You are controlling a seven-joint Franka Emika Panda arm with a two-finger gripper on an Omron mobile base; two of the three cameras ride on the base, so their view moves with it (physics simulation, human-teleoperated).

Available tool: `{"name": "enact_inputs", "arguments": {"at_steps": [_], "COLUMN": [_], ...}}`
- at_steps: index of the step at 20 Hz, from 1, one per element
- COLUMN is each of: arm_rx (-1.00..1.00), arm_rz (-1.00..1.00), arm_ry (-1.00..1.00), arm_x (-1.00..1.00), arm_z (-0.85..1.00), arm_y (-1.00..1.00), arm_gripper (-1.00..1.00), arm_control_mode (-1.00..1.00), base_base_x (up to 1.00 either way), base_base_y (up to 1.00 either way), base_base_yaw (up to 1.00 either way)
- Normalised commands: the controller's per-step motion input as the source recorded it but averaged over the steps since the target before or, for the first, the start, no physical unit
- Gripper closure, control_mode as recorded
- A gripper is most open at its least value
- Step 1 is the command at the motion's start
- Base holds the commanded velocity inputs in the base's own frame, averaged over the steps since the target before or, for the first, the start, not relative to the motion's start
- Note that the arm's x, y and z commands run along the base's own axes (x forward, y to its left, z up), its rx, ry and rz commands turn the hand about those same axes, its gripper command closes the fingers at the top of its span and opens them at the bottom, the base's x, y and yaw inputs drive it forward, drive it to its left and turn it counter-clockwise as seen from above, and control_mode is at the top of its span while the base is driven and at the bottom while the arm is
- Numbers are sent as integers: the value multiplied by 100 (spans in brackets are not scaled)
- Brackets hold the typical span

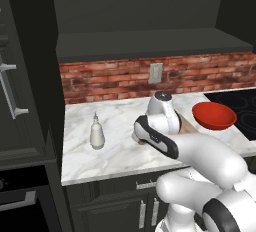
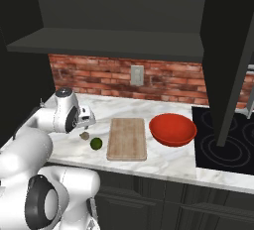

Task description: Open the cabinet. Place the bowl and condiment on the counter. Then place the lime and garlic on the cutting board.

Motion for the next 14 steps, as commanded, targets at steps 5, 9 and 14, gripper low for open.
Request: {"name": "enact_inputs", "arguments": {"at_steps": [5, 9, 14], "arm_rx": [0, 0, 0], "arm_rz": [0, 0, 0], "arm_ry": [0, 0, 0], "arm_x": [6, 6, 6], "arm_z": [-11, -12, -11], "arm_y": [0, 0, 0], "arm_gripper": [-100, -100, -100], "arm_control_mode": [-100, -100, -100], "base_base_x": [0, 0, 0], "base_base_y": [0, 0, 0], "base_base_yaw": [0, 0, 0]}}
